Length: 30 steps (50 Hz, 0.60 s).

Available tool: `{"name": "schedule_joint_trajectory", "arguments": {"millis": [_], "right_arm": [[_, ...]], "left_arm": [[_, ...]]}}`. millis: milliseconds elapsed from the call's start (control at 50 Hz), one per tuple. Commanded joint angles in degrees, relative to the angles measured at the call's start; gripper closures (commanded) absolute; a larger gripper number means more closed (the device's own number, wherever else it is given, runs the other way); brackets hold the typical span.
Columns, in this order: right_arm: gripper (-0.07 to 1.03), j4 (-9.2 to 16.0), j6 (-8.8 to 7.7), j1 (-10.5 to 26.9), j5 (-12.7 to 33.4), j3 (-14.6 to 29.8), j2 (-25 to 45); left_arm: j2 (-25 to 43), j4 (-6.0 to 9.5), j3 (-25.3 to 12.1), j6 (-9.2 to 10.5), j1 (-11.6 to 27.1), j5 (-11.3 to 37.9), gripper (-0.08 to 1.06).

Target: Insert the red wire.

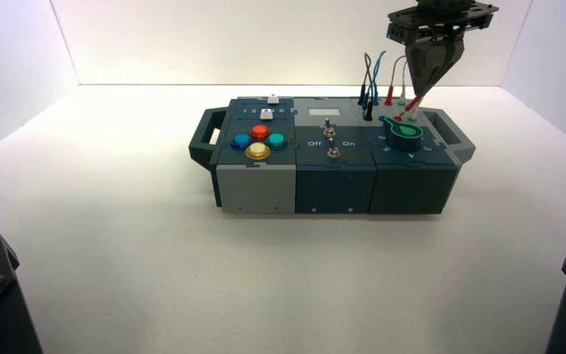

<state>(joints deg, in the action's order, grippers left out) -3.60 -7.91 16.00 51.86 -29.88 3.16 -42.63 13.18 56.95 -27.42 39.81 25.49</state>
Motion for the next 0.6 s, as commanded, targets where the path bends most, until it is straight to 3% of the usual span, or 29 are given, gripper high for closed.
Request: {"name": "schedule_joint_trajectory", "arguments": {"millis": [20, 600], "right_arm": [[0.99, -0.1, 0.26, -0.1, -0.1, 1.1, -0.8], [0.99, 0.4, 0.62, -0.1, -0.4, 0.9, -0.6]], "left_arm": [[0.0, 0.00, -0.6, -0.26, 0.2, -0.4, 1.01], [-0.1, -0.09, -0.6, -0.26, 0.2, -0.5, 1.01]]}}
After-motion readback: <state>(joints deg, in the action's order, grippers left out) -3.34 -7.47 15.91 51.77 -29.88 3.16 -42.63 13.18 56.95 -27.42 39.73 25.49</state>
